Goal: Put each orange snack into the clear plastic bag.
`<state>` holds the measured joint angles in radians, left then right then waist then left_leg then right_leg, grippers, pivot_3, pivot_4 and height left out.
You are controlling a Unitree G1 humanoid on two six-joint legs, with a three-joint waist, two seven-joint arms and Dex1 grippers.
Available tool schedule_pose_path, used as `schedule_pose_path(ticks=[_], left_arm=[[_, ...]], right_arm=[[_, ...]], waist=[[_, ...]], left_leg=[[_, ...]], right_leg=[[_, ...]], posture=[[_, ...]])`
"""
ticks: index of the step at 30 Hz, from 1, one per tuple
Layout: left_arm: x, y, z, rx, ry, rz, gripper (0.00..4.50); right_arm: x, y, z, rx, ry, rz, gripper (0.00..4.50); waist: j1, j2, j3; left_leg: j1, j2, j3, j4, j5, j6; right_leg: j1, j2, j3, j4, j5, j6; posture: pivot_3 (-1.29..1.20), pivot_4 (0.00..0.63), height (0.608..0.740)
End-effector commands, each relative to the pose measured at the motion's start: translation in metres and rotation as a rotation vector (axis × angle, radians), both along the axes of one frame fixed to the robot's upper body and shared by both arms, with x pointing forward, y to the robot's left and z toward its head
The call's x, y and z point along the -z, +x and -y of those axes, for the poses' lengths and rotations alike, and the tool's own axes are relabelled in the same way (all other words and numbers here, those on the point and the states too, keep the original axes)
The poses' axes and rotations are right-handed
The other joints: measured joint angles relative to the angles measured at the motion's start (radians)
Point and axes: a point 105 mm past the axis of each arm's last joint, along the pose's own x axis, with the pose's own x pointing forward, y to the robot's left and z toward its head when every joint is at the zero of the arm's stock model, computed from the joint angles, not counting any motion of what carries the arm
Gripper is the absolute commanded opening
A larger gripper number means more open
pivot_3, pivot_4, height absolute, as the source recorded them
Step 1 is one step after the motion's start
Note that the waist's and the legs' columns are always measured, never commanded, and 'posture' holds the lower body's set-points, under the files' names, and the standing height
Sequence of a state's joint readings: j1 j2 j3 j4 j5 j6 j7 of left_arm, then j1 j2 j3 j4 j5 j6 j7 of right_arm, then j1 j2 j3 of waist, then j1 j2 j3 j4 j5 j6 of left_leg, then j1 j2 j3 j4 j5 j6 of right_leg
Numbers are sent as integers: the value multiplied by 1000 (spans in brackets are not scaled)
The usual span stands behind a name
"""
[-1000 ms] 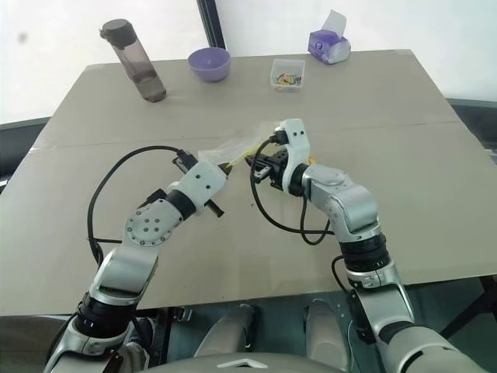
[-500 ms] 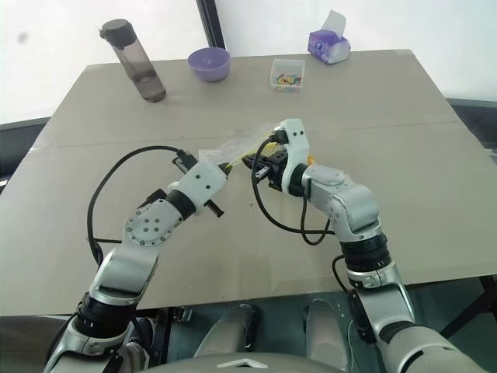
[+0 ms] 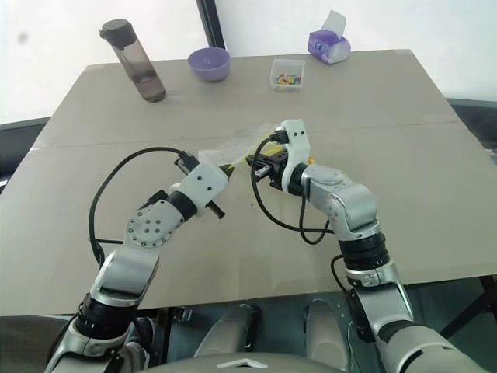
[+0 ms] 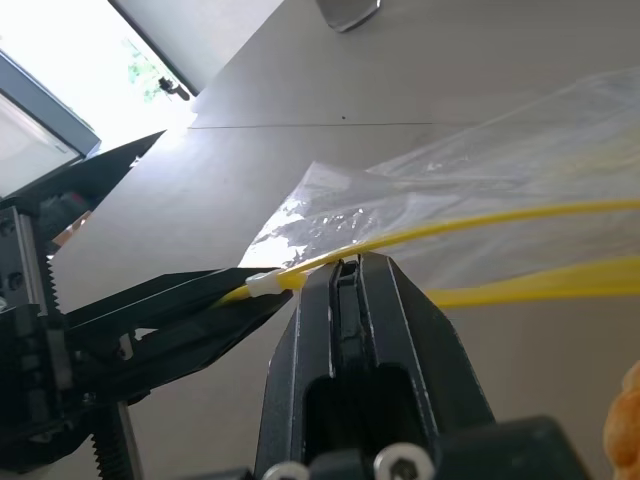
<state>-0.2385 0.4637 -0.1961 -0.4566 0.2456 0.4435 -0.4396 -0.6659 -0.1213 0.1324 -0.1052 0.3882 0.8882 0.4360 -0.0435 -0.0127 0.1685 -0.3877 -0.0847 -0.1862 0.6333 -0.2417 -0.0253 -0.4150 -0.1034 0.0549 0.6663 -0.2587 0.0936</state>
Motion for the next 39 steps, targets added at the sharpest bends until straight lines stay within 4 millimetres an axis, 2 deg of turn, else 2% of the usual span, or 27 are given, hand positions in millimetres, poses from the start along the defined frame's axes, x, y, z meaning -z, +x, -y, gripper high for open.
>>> schedule_pose_path(ticks=[1,5,6,10,13,16,19,22,23,24,29,30,39], left_arm=[[-13,-7,7,39,-7,58,0],[-9,-9,9,59,-4,40,0],[-8,-10,9,64,-4,35,0],[-1,-8,14,101,8,12,0],[-1,-6,19,129,18,14,0],[-1,-3,21,144,21,14,0],[-1,-1,22,153,20,13,0],[-1,1,23,165,21,11,0],[-1,1,24,169,21,11,0],[-1,2,25,173,19,11,0],[-2,6,28,193,18,15,0],[-2,7,28,195,17,16,0],[-6,14,27,179,9,32,0]], right_arm=[[-14,6,1,35,30,48,74],[-9,19,1,103,7,54,74],[-4,24,2,127,-43,86,74],[18,41,-3,156,-303,319,74],[14,48,-9,155,-398,494,74],[10,53,-11,132,-573,765,74],[13,52,-11,106,-653,907,74],[12,51,-7,108,-723,1031,829],[11,51,-5,115,-729,1050,1401],[11,50,-3,126,-733,1066,1675],[14,48,4,141,-758,1089,4161],[15,48,5,141,-762,1090,4371],[26,38,12,141,-769,1074,4371]], waist=[[0,0,0],[0,0,0],[0,0,0],[-1,0,0],[-2,0,0],[-4,0,0],[-2,0,0],[-3,0,0],[-2,0,0],[-1,0,0],[-3,0,0],[-3,0,0],[-1,0,0]], left_leg=[[0,0,0,0,0,0],[0,0,0,0,0,0],[0,0,0,0,0,0],[0,0,1,0,0,0],[0,0,1,0,0,0],[1,0,1,0,0,0],[0,0,1,0,0,0],[0,0,1,0,0,0],[0,0,1,0,0,0],[0,0,1,0,0,0],[0,0,1,0,0,0],[0,0,1,0,0,0],[0,0,1,0,0,0]], right_leg=[[0,0,0,0,0,0],[0,0,0,0,0,0],[0,0,0,0,0,0],[0,0,0,0,0,0],[0,0,0,0,0,0],[0,0,1,1,0,0],[0,0,1,0,0,0],[0,0,1,0,0,0],[0,0,1,0,0,0],[0,0,1,0,0,0],[0,0,1,0,0,0],[0,0,1,0,0,0],[0,0,1,0,0,0]], posture=[[0,150,740],[0,150,740],[0,150,740],[0,150,740],[0,150,740],[0,150,740],[0,150,740],[0,150,740],[0,150,740],[0,150,740],[0,150,740],[0,150,740],[0,150,740]])
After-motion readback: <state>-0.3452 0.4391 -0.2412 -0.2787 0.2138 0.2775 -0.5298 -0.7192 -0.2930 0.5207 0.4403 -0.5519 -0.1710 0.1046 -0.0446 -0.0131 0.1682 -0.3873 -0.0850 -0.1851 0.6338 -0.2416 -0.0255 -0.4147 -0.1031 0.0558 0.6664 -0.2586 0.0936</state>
